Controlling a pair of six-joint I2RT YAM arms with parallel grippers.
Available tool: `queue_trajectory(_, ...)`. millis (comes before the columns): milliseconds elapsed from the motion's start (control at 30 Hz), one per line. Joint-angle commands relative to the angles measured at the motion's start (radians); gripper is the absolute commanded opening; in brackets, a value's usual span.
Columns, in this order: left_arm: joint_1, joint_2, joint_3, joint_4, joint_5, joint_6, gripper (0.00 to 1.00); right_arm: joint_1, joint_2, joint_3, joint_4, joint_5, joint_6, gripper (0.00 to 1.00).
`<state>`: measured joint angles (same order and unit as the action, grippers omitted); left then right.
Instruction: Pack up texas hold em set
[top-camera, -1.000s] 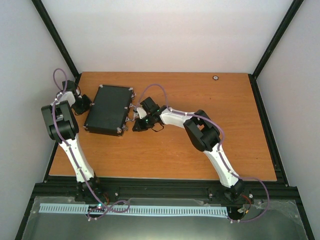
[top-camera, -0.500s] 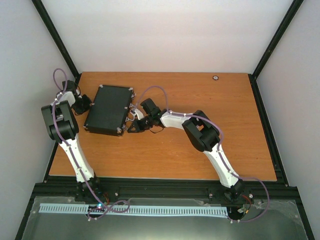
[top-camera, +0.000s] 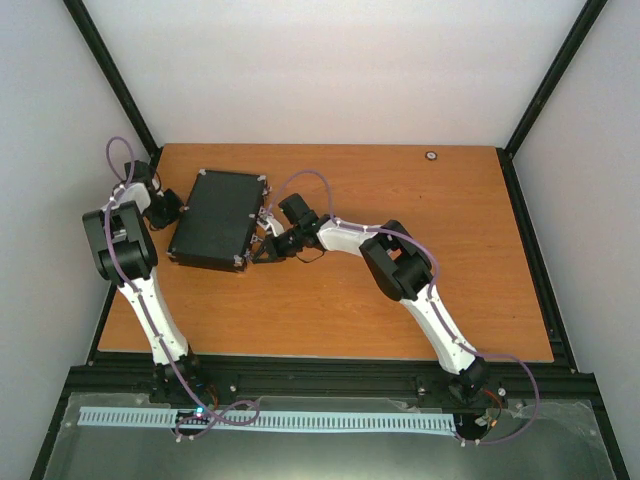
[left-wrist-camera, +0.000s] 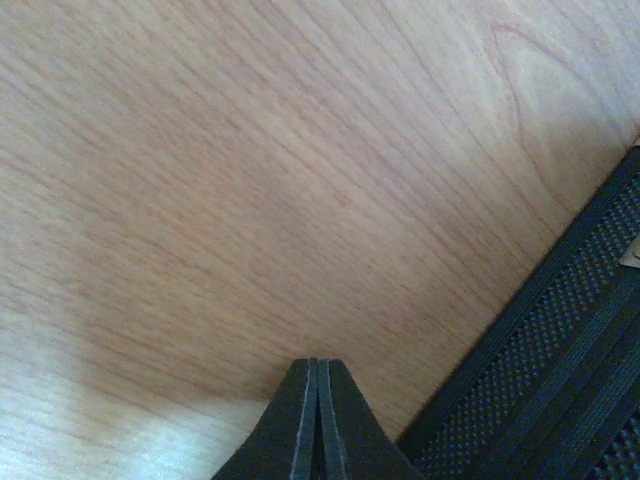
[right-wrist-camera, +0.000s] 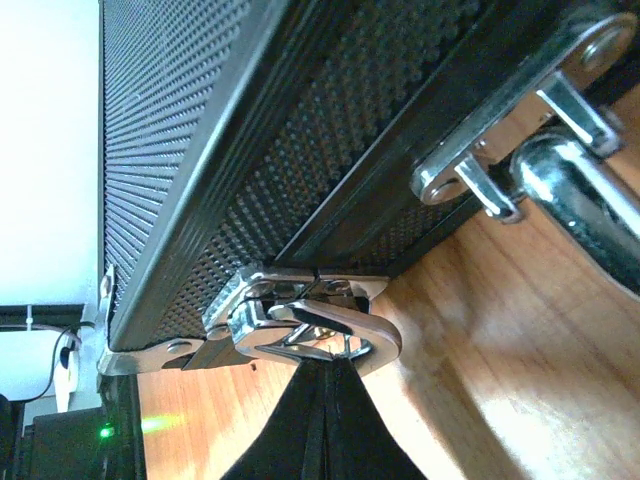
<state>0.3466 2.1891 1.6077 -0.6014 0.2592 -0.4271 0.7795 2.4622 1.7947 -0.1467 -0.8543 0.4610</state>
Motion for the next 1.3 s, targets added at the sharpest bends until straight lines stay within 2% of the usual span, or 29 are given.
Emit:
queue_trajectory(0, -0.02, 0.064, -0.014, -0.095, 0.026, -0.008, 0.01, 0.027, 0.062, 0.052, 0.011, 0.004, 0.012, 0.03)
queue_trajectory(333, -0.031, 0.063, -0.027, -0.088, 0.047, -0.019, 0.01, 0.041, 0.139, 0.154, -0.038, 0.023, 0.028, 0.03)
queue_trajectory(500, -0.067, 0.075, -0.11, -0.06, 0.063, -0.03, 0.01, 0.052, 0.151, 0.155, -0.067, 0.04, 0.018, 0.03)
queue_trajectory(867, -0.149, -0.028, -0.168, -0.09, 0.057, -0.013, 0.01, 0.059, 0.202, 0.198, -0.17, 0.12, 0.012, 0.03)
queue_trajectory(1267, -0.217, -0.164, -0.423, -0.024, 0.118, -0.036, 0.01, 0.06, 0.258, 0.248, -0.368, 0.314, 0.023, 0.03)
